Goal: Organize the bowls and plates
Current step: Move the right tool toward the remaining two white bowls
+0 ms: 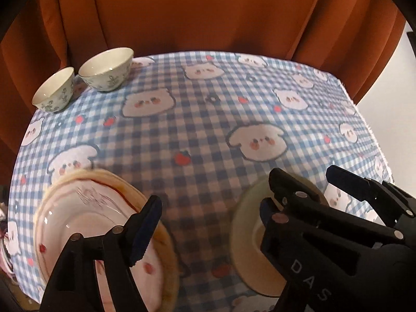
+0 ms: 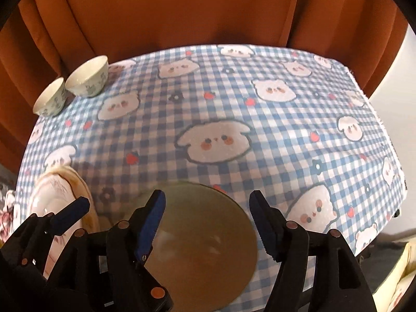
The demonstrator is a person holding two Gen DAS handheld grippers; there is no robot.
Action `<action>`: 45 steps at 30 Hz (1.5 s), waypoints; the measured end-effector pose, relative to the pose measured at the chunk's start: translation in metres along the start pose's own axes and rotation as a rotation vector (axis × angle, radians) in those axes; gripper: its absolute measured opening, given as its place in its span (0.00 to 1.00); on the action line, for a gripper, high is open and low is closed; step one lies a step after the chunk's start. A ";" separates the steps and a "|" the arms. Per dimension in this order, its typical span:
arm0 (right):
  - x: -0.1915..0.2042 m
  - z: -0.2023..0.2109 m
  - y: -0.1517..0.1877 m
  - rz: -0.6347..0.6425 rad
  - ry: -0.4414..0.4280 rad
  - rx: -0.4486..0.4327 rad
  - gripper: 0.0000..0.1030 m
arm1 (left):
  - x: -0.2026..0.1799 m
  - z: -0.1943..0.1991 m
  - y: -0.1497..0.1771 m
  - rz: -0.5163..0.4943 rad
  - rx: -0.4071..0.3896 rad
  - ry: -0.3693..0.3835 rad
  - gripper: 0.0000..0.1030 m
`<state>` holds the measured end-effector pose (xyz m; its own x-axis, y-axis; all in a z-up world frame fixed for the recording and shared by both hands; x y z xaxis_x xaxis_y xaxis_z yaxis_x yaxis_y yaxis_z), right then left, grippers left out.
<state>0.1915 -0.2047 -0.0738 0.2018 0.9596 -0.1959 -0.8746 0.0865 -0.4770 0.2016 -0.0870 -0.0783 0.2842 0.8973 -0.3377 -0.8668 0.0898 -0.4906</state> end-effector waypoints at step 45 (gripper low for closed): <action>0.313 0.044 -0.155 0.020 -0.174 -0.191 0.70 | 0.311 0.081 -0.132 0.168 -0.208 -0.279 0.83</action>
<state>0.3712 0.0935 -0.0237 0.0916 0.9937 -0.0647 -0.7751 0.0303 -0.6311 0.3707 0.2157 -0.0536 -0.0017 0.9778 -0.2096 -0.7819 -0.1320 -0.6093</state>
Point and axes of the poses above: each gripper's, at about its wrist camera, not at the fingertips, and z roughly against the way its jaws point, x to its left, y to its underside, the point moved 7 cm from there along -z, roughly the way its jaws point, and after that the axes turned 10 degrees about y, right-handed, at the moved point
